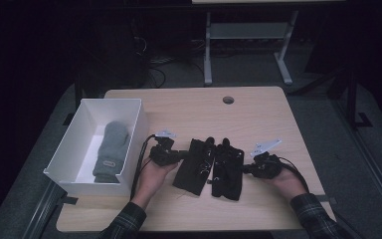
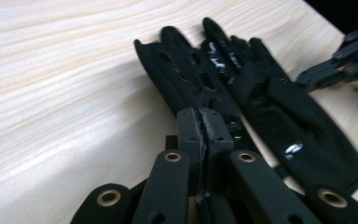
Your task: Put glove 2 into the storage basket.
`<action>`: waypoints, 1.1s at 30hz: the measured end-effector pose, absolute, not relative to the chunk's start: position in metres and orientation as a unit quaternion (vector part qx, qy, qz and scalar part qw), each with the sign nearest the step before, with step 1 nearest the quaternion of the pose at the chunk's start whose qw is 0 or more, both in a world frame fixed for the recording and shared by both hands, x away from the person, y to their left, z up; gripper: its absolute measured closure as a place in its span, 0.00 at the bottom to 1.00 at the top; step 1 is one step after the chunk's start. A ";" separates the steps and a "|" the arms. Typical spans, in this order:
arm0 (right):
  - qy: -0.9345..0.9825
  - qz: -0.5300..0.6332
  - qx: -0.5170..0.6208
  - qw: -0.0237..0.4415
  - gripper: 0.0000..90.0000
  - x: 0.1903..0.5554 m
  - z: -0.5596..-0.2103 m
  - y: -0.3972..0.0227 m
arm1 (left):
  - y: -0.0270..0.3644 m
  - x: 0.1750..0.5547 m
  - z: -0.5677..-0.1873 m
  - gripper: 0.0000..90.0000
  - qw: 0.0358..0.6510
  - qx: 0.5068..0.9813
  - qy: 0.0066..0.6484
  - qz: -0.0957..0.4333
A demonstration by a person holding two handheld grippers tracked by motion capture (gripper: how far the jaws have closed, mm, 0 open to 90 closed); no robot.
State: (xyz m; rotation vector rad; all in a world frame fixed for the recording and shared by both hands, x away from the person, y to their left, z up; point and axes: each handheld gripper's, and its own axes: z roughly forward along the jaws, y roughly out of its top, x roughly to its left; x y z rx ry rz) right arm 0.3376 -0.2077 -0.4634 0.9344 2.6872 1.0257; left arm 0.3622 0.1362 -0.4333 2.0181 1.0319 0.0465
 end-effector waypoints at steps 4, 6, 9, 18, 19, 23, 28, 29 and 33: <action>0.889 0.342 0.300 0.059 1.00 0.337 -0.464 -0.202 | 0.134 0.362 -0.426 0.98 0.437 0.806 0.399 0.012; 0.889 0.344 0.296 0.058 1.00 0.338 -0.464 -0.198 | 0.131 0.362 -0.422 0.98 0.443 0.806 0.392 0.011; 0.888 0.348 0.297 0.052 1.00 0.338 -0.464 -0.192 | 0.126 0.362 -0.415 0.98 0.456 0.804 0.383 0.003; 0.892 0.351 0.281 0.050 1.00 0.339 -0.464 -0.169 | 0.109 0.358 -0.406 0.98 0.463 0.810 0.360 -0.003; 0.893 0.351 0.279 0.051 1.00 0.339 -0.464 -0.167 | 0.107 0.357 -0.406 0.98 0.462 0.811 0.358 -0.004; 0.894 0.353 0.272 0.048 1.00 0.339 -0.464 -0.156 | 0.101 0.357 -0.409 0.98 0.460 0.814 0.355 -0.007; 0.897 0.356 0.258 0.043 1.00 0.338 -0.465 -0.141 | 0.093 0.356 -0.416 0.98 0.447 0.823 0.350 -0.013; 0.898 0.355 0.255 0.043 1.00 0.338 -0.465 -0.138 | 0.092 0.356 -0.418 0.98 0.443 0.828 0.345 -0.014; 0.899 0.357 0.248 0.046 1.00 0.338 -0.465 -0.128 | 0.086 0.352 -0.423 0.98 0.428 0.840 0.332 -0.016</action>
